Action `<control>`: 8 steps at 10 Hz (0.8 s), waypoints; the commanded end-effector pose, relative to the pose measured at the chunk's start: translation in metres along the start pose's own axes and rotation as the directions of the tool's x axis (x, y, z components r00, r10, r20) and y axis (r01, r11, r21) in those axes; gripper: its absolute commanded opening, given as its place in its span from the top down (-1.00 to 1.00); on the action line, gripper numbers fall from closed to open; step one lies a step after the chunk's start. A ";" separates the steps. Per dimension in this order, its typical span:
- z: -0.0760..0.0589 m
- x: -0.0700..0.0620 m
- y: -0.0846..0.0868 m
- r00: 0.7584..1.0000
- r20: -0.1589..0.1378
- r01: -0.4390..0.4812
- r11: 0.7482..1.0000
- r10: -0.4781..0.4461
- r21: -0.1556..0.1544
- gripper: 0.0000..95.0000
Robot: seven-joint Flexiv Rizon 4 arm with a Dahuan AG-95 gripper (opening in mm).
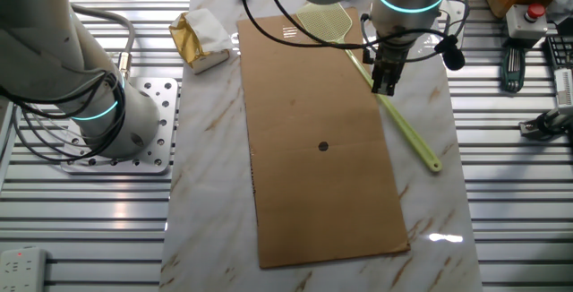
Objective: Swat with a flyswatter
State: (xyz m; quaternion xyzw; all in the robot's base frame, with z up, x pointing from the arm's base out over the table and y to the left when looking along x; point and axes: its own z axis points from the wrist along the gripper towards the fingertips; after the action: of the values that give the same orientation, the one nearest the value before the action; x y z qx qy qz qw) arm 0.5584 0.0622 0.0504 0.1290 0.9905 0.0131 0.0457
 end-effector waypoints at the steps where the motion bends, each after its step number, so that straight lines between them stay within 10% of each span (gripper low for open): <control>1: 0.002 0.000 0.000 1.000 0.002 0.001 1.000 -0.001 -0.001 1.00; 8: 0.014 -0.001 0.003 1.000 0.012 0.001 1.000 -0.001 -0.001 1.00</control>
State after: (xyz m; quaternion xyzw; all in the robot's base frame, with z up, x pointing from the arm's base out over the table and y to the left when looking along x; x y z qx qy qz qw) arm 0.5623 0.0662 0.0348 0.1282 0.9903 0.0145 0.0519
